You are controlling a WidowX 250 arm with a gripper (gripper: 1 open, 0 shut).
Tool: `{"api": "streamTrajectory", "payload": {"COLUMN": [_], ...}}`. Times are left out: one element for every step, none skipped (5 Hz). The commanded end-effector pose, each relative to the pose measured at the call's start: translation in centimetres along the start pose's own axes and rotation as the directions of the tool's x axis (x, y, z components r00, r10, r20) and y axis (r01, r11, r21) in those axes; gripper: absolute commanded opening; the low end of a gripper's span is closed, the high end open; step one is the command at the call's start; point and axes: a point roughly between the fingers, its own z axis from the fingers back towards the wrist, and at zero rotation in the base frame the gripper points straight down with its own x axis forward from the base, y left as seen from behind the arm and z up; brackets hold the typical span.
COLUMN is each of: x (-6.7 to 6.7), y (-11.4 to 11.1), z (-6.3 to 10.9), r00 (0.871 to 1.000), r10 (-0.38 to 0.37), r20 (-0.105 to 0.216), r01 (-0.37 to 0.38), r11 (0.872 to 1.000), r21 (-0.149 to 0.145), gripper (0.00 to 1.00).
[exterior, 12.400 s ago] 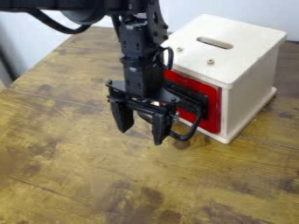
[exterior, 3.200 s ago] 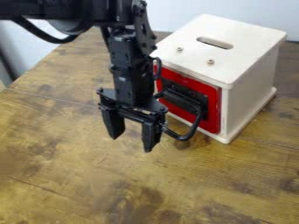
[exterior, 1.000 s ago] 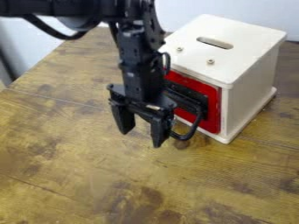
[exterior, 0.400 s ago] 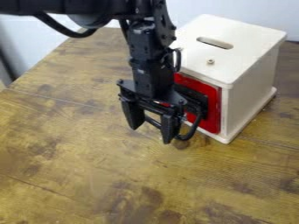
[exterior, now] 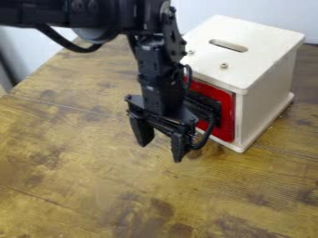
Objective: Close the drawer
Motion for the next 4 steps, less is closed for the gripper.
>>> {"api": "streamTrajectory", "payload": {"x": [0.31, 0.37, 0.43, 0.4], "y": [-0.53, -0.54, -0.57, -0.63], "z": [2.21, 2.21, 2.21, 2.25], "r00": [0.997, 0.996, 0.996, 0.995], "r10": [-0.023, -0.026, -0.029, -0.033], "r20": [0.072, 0.081, 0.087, 0.095], "r01": [0.021, 0.025, 0.028, 0.032], "r11": [1.0, 1.0, 1.0, 0.999], "r21": [0.016, 0.014, 0.012, 0.01], "gripper": [1.0, 1.0, 1.0, 1.0]}}
